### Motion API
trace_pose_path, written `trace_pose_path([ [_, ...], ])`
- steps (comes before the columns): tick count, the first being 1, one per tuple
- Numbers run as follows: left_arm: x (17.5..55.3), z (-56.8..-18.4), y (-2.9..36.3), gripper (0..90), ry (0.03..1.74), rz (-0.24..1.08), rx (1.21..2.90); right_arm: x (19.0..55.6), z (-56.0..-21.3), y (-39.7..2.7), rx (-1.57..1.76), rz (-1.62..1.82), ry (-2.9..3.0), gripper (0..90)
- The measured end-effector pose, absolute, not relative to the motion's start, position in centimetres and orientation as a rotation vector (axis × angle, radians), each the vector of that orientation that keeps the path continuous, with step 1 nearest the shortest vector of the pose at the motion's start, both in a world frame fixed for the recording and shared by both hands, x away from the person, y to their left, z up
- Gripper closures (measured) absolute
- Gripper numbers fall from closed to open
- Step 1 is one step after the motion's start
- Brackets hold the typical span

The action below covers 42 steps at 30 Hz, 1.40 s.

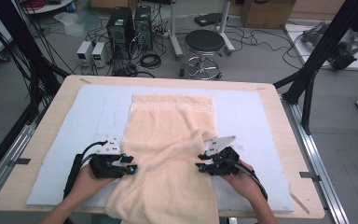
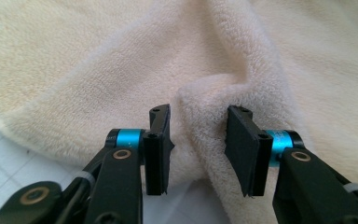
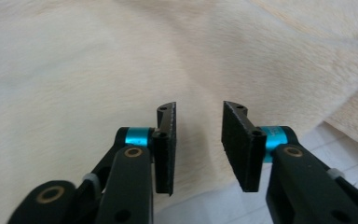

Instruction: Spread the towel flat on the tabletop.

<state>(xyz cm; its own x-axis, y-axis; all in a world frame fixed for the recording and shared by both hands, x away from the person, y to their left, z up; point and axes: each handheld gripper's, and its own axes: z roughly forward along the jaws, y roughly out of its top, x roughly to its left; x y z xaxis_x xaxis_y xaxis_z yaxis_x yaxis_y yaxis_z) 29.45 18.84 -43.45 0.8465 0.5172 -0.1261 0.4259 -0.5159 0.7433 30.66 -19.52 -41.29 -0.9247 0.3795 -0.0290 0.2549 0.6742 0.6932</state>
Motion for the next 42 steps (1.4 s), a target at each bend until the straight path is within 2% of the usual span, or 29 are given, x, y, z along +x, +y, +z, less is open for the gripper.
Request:
trace_pose_path([
  [1, 29.6, -43.7, 18.7, 57.7, 0.68, 0.129, 2.197, 31.1, -41.7, -19.5, 0.549, 1.086, 2.743, 63.4],
  [2, 29.6, -43.8, 18.7, 59.2, 0.671, 0.121, 2.192, 31.6, -42.2, -19.4, 0.561, 1.059, 2.773, 67.9],
  [3, 29.6, -43.8, 18.8, 65.0, 0.678, 0.104, 2.189, 31.8, -42.7, -19.2, 0.559, 1.019, 2.825, 79.6],
  [4, 29.6, -43.6, 19.0, 71.8, 0.679, 0.096, 2.19, 31.8, -43.0, -19.2, 0.553, 1.025, 2.836, 84.9],
  [6, 29.2, -43.3, 19.1, 78.2, 0.683, 0.118, 2.186, 31.7, -42.7, -19.7, 0.576, 1.045, 2.851, 86.0],
  [11, 27.0, -41.3, 19.6, 79.9, 0.641, 0.162, 2.135, 28.6, -40.1, -21.3, 0.564, 1.092, 2.785, 85.9],
  [13, 25.7, -40.2, 19.9, 79.4, 0.615, 0.15, 2.08, 26.7, -38.8, -22.0, 0.524, 1.132, 2.765, 83.4],
  [14, 25.2, -39.8, 20.1, 78.1, 0.597, 0.143, 2.061, 25.9, -38.3, -22.3, 0.506, 1.157, 2.755, 78.3],
  [15, 24.8, -39.6, 20.2, 73.0, 0.587, 0.149, 2.057, 25.3, -37.9, -22.6, 0.514, 1.163, 2.751, 73.2],
  [17, 24.6, -39.5, 20.5, 63.6, 0.587, 0.169, 2.056, 25.0, -37.6, -23.0, 0.519, 1.161, 2.736, 71.0],
  [19, 24.9, -39.8, 20.8, 59.5, 0.599, 0.18, 2.072, 25.5, -37.9, -23.2, 0.525, 1.139, 2.72, 68.6],
  [25, 28.0, -41.6, 21.4, 59.0, 0.715, 0.18, 2.111, 28.5, -40.6, -23.2, 0.601, 1.117, 2.742, 68.4],
  [31, 30.8, -43.5, 20.9, 56.4, 0.852, 0.17, 2.158, 31.1, -42.2, -23.6, 0.701, 1.071, 2.748, 58.5],
  [32, 30.9, -43.8, 20.7, 58.5, 0.851, 0.198, 2.158, 31.3, -42.4, -23.4, 0.701, 1.059, 2.743, 57.2],
  [33, 30.8, -43.7, 20.6, 66.0, 0.855, 0.248, 2.17, 31.6, -42.7, -23.2, 0.712, 1.032, 2.748, 57.2],
  [36, 31.2, -43.7, 20.8, 85.0, 0.867, 0.248, 2.177, 31.9, -43.0, -22.8, 0.711, 1.001, 2.754, 61.8],
  [38, 31.5, -43.7, 20.8, 87.3, 0.89, 0.233, 2.166, 32.0, -43.0, -22.7, 0.724, 1.008, 2.752, 68.9],
  [40, 31.5, -43.6, 20.5, 87.8, 0.891, 0.284, 2.182, 32.2, -43.0, -22.6, 0.725, 1.014, 2.751, 78.7],
  [42, 31.8, -43.4, 20.1, 88.0, 0.904, 0.333, 2.195, 32.5, -43.0, -22.5, 0.737, 1.013, 2.752, 84.0],
])
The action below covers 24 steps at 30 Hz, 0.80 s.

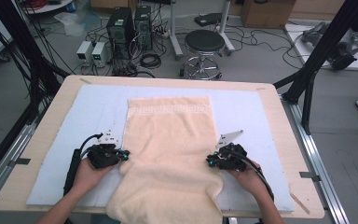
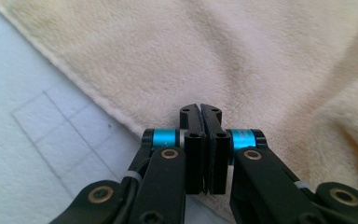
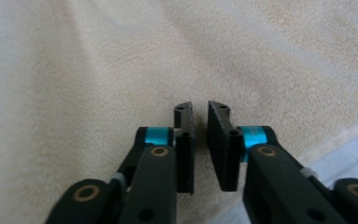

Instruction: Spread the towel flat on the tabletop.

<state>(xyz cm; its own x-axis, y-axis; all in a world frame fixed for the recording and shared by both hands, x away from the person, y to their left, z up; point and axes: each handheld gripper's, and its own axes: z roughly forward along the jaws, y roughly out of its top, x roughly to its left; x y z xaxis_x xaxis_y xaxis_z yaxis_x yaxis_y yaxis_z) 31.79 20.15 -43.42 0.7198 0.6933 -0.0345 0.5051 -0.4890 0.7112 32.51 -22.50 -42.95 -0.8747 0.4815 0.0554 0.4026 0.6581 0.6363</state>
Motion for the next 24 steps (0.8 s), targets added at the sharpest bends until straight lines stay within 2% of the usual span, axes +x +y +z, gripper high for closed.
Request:
trace_pose_path([
  [4, 33.6, -43.3, 19.8, 88.1, 0.952, 0.434, 2.174, 33.2, -42.8, -22.3, 0.773, 0.99, 2.706, 85.5],
  [10, 36.9, -42.8, 19.0, 88.0, 1.017, 0.468, 2.082, 34.6, -42.5, -22.2, 0.838, 0.944, 2.639, 86.4],
  [14, 37.8, -42.3, 18.5, 86.8, 1.007, 0.411, 2.048, 35.6, -42.5, -23.4, 0.93, 0.941, 2.581, 86.5],
  [17, 36.8, -42.1, 18.7, 78.3, 0.953, 0.366, 2.077, 35.2, -42.4, -23.5, 0.905, 0.975, 2.617, 85.5],
  [19, 35.5, -42.1, 19.2, 74.1, 0.918, 0.335, 2.095, 34.6, -42.0, -23.4, 0.867, 0.996, 2.625, 81.1],
  [24, 32.3, -42.6, 20.6, 63.8, 0.814, 0.216, 2.11, 32.4, -41.4, -23.2, 0.695, 1.138, 2.703, 63.0],
])
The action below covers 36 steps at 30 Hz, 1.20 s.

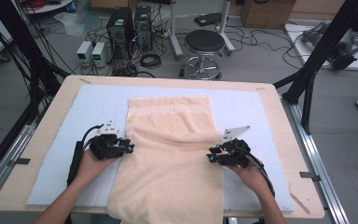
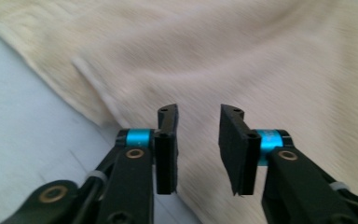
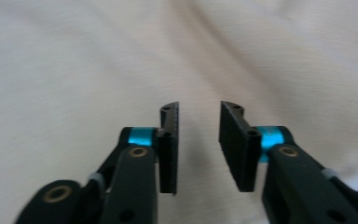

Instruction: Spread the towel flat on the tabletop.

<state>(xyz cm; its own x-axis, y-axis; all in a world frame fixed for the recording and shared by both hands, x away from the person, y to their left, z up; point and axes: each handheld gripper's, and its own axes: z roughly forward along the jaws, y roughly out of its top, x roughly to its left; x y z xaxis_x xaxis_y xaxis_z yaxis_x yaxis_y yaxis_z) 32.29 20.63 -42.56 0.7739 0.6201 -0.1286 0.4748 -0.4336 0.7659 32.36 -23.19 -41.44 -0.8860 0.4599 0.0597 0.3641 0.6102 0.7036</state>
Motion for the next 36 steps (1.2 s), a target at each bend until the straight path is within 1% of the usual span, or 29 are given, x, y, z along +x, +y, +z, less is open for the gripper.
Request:
trace_pose_path([
  [1, 31.6, -42.7, 20.8, 62.4, 0.79, 0.213, 2.118, 31.5, -41.5, -23.0, 0.639, 1.151, 2.742, 60.8],
  [3, 30.8, -43.1, 21.0, 61.7, 0.768, 0.192, 2.156, 30.4, -41.8, -22.7, 0.571, 1.118, 2.763, 60.0],
  [4, 30.7, -43.3, 21.0, 62.4, 0.758, 0.178, 2.173, 30.1, -42.1, -22.6, 0.565, 1.121, 2.781, 60.1],
  [5, 30.5, -43.6, 21.0, 66.8, 0.741, 0.165, 2.215, 30.0, -42.4, -22.5, 0.57, 1.114, 2.798, 60.5],
  [6, 30.2, -43.8, 20.9, 73.4, 0.729, 0.203, 2.208, 30.1, -43.0, -22.1, 0.564, 1.079, 2.831, 62.7],
  [7, 30.1, -43.8, 20.9, 79.5, 0.723, 0.208, 2.213, 30.0, -43.4, -21.9, 0.56, 1.081, 2.821, 67.3],
  [8, 30.0, -43.7, 20.8, 83.8, 0.729, 0.205, 2.216, 29.9, -43.3, -21.9, 0.565, 1.094, 2.819, 75.4],
  [9, 30.0, -43.6, 20.8, 85.9, 0.733, 0.208, 2.223, 29.9, -43.4, -21.8, 0.586, 1.102, 2.827, 81.8],
  [11, 29.6, -43.4, 20.9, 87.0, 0.729, 0.229, 2.241, 29.8, -43.3, -21.6, 0.579, 1.096, 2.84, 85.1],
  [14, 28.4, -43.1, 21.7, 87.3, 0.732, 0.251, 2.244, 29.1, -43.1, -21.1, 0.565, 1.097, 2.85, 85.2],
  [20, 25.1, -42.2, 24.1, 87.3, 0.726, 0.233, 2.239, 26.1, -42.6, -19.7, 0.467, 1.115, 2.882, 85.1],
  [21, 24.6, -42.2, 24.4, 87.3, 0.726, 0.224, 2.236, 25.6, -42.4, -19.5, 0.45, 1.122, 2.885, 84.4],
  [22, 24.2, -42.1, 24.7, 87.2, 0.73, 0.218, 2.229, 25.3, -42.2, -19.3, 0.434, 1.138, 2.882, 82.0],
  [23, 23.9, -42.1, 25.0, 86.8, 0.737, 0.205, 2.213, 25.1, -42.0, -19.2, 0.433, 1.158, 2.882, 77.4],
  [24, 23.8, -42.1, 25.2, 85.9, 0.743, 0.198, 2.195, 25.1, -41.8, -19.2, 0.443, 1.176, 2.881, 75.7],
  [26, 24.2, -41.8, 25.4, 79.5, 0.761, 0.216, 2.168, 25.4, -41.0, -19.3, 0.449, 1.184, 2.842, 69.6],
  [27, 24.6, -41.6, 25.4, 74.8, 0.769, 0.226, 2.153, 25.9, -40.6, -19.5, 0.475, 1.192, 2.816, 68.6],
  [29, 25.9, -41.2, 25.3, 69.2, 0.783, 0.248, 2.111, 27.3, -39.8, -19.9, 0.507, 1.186, 2.762, 63.5],
  [32, 28.4, -40.5, 24.7, 63.6, 0.803, 0.294, 2.061, 30.0, -38.7, -20.7, 0.588, 1.161, 2.665, 59.2],
  [36, 32.4, -40.1, 23.6, 60.2, 0.874, 0.354, 1.999, 34.2, -38.1, -21.7, 0.697, 1.146, 2.559, 55.6],
])
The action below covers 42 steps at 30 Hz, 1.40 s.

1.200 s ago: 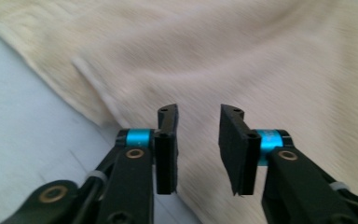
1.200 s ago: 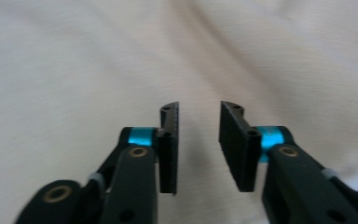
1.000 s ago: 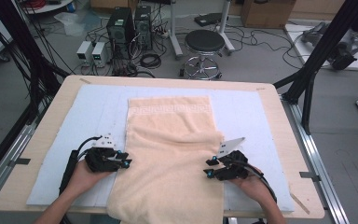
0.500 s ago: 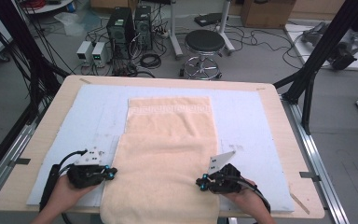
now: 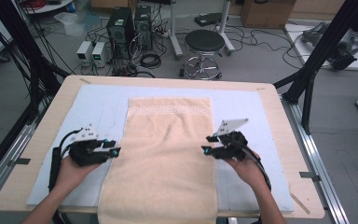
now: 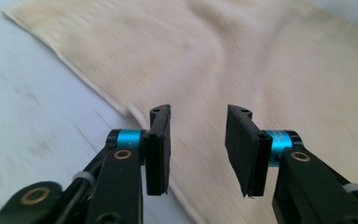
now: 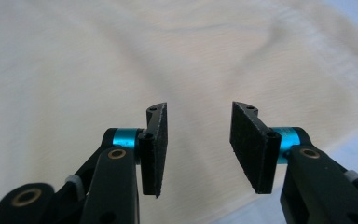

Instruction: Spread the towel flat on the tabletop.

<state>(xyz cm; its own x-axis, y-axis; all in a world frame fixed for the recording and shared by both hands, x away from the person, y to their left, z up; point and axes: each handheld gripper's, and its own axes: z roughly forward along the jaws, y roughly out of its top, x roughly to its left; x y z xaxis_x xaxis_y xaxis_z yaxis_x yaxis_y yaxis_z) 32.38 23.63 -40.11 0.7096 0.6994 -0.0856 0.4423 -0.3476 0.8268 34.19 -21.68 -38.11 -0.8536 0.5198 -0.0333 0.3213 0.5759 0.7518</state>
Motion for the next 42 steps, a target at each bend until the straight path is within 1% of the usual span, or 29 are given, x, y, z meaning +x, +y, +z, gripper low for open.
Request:
trace_pose_path([
  [2, 34.3, -40.0, 23.0, 60.2, 0.911, 0.413, 1.973, 36.2, -38.0, -21.9, 0.753, 1.131, 2.531, 53.6],
  [4, 36.2, -40.0, 22.5, 60.1, 0.945, 0.429, 1.932, 38.1, -38.1, -22.0, 0.761, 1.131, 2.501, 52.9],
  [6, 38.2, -40.1, 21.8, 59.4, 0.972, 0.464, 1.938, 40.0, -38.4, -21.9, 0.79, 1.105, 2.486, 50.0],
  [9, 40.9, -40.7, 20.8, 59.1, 1.003, 0.462, 1.941, 42.7, -39.1, -21.9, 0.834, 1.059, 2.458, 48.5],
  [12, 43.2, -42.0, 20.0, 58.5, 1.034, 0.445, 1.993, 44.9, -40.1, -21.8, 0.872, 1.029, 2.455, 47.9],
  [16, 44.7, -43.7, 19.7, 56.8, 1.058, 0.45, 2.072, 46.7, -41.6, -21.3, 0.891, 0.98, 2.515, 48.1],
  [18, 45.0, -44.1, 20.0, 56.3, 1.065, 0.427, 2.062, 47.1, -42.3, -21.1, 0.903, 0.967, 2.532, 49.6],
  [19, 45.1, -44.1, 20.1, 57.5, 1.069, 0.429, 2.057, 47.3, -42.7, -21.1, 0.918, 0.956, 2.542, 50.5],
  [21, 45.1, -44.1, 20.1, 64.4, 1.062, 0.458, 2.069, 47.6, -43.4, -21.2, 0.957, 0.958, 2.553, 54.8],
  [22, 45.1, -44.2, 20.2, 69.5, 1.07, 0.457, 2.057, 47.8, -43.4, -21.4, 0.981, 0.98, 2.547, 63.4],
  [23, 45.2, -44.2, 20.1, 74.7, 1.07, 0.458, 2.053, 47.8, -43.3, -21.4, 0.984, 0.987, 2.556, 74.3],
  [24, 45.5, -44.1, 20.0, 84.4, 1.065, 0.461, 2.063, 47.9, -43.2, -21.3, 0.971, 0.991, 2.575, 84.0],
  [26, 46.1, -43.8, 19.7, 86.3, 1.087, 0.489, 2.077, 48.1, -43.1, -21.1, 0.945, 0.983, 2.575, 86.1],
  [29, 47.2, -42.8, 19.4, 86.7, 1.102, 0.529, 2.065, 48.3, -42.6, -21.6, 0.987, 1.011, 2.506, 86.5],
  [31, 48.2, -41.4, 18.9, 86.6, 1.097, 0.571, 2.036, 48.8, -41.8, -22.0, 1.009, 1.006, 2.496, 86.5],
  [33, 48.9, -40.3, 18.7, 86.5, 1.091, 0.614, 2.027, 49.1, -40.5, -21.8, 0.96, 1.006, 2.431, 86.2],
  [34, 49.2, -40.1, 18.6, 85.7, 1.098, 0.616, 2.021, 49.3, -39.9, -21.9, 0.969, 1.022, 2.404, 83.6],
  [36, 49.3, -40.5, 18.9, 80.7, 1.123, 0.578, 2.04, 49.8, -39.7, -21.9, 1.041, 1.007, 2.395, 72.3],
  [37, 49.3, -40.8, 19.1, 77.3, 1.133, 0.536, 2.056, 49.8, -39.9, -22.0, 1.065, 0.999, 2.404, 68.5],
  [40, 48.8, -41.3, 19.7, 64.4, 1.134, 0.471, 2.09, 49.5, -40.5, -22.2, 1.079, 0.951, 2.477, 61.1],
  [42, 48.0, -41.4, 20.2, 59.3, 1.134, 0.484, 2.068, 48.8, -40.4, -22.6, 1.081, 0.954, 2.458, 58.6],
])
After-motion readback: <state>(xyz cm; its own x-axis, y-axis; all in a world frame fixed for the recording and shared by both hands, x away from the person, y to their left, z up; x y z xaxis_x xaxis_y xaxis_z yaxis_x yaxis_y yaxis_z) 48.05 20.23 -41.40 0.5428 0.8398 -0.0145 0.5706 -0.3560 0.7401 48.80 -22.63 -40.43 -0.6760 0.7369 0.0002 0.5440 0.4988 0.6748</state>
